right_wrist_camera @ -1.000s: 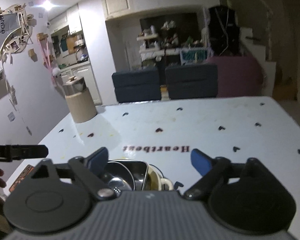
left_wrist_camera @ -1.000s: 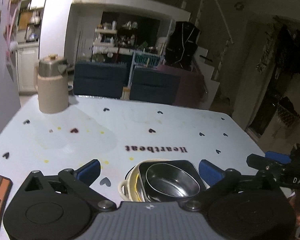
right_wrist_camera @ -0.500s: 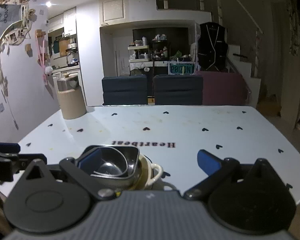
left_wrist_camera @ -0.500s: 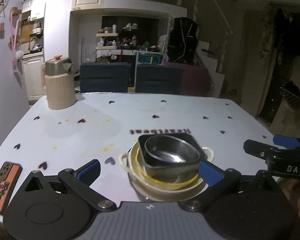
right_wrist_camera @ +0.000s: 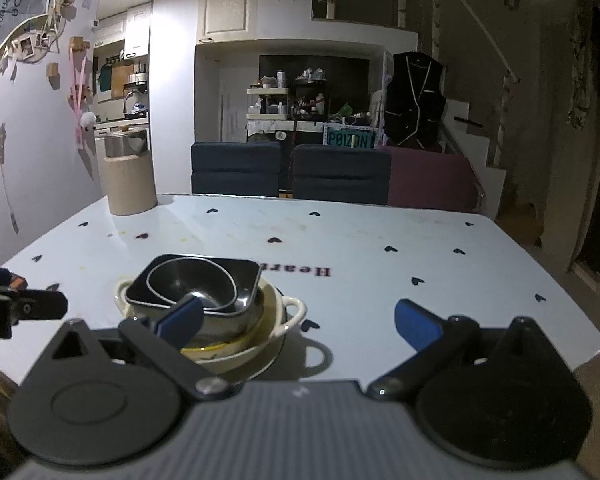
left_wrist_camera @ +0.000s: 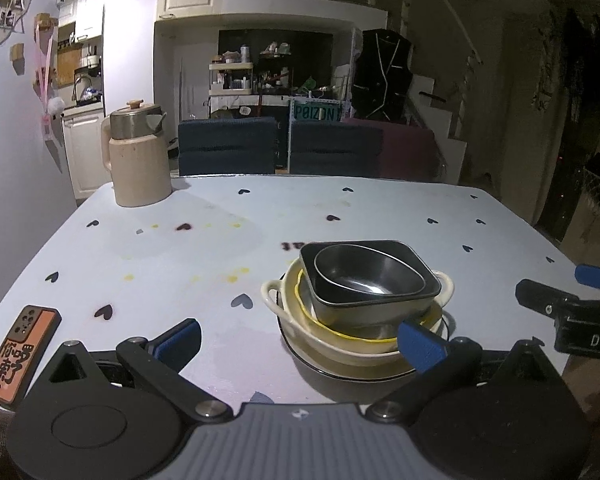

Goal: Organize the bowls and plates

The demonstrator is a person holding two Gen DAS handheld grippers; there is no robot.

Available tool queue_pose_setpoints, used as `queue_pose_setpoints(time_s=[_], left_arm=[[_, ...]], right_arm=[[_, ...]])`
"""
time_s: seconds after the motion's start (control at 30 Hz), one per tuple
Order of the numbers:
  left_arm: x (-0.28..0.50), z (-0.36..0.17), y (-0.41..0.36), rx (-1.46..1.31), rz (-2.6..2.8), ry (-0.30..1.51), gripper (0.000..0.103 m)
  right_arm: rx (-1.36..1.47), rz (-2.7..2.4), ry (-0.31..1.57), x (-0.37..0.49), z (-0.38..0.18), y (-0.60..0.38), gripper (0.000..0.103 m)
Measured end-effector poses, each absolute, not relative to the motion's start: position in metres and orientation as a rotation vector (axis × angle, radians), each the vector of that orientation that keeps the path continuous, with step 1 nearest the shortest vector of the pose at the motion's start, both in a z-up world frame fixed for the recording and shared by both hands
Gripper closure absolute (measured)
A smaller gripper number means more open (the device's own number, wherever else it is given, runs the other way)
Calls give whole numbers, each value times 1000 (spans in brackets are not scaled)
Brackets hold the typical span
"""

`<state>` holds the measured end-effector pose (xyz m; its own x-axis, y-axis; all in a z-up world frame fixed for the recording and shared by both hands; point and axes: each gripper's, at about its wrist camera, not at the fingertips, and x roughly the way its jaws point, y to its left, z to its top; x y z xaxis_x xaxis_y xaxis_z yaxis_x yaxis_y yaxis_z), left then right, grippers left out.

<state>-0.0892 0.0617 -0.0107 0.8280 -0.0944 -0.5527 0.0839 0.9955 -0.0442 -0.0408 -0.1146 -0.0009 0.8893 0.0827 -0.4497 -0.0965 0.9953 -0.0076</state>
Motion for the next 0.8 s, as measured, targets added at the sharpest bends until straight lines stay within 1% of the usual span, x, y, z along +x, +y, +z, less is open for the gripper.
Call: queue_pose_setpoints(time_s=[0.5, 0.8], left_arm=[[-99, -14, 57, 7, -103, 508, 0], [-99, -15, 60, -6, -83, 500, 0]], right_arm=[[-31, 83, 454, -46, -7, -119, 0], [-28, 91, 454, -45, -8, -118, 0]])
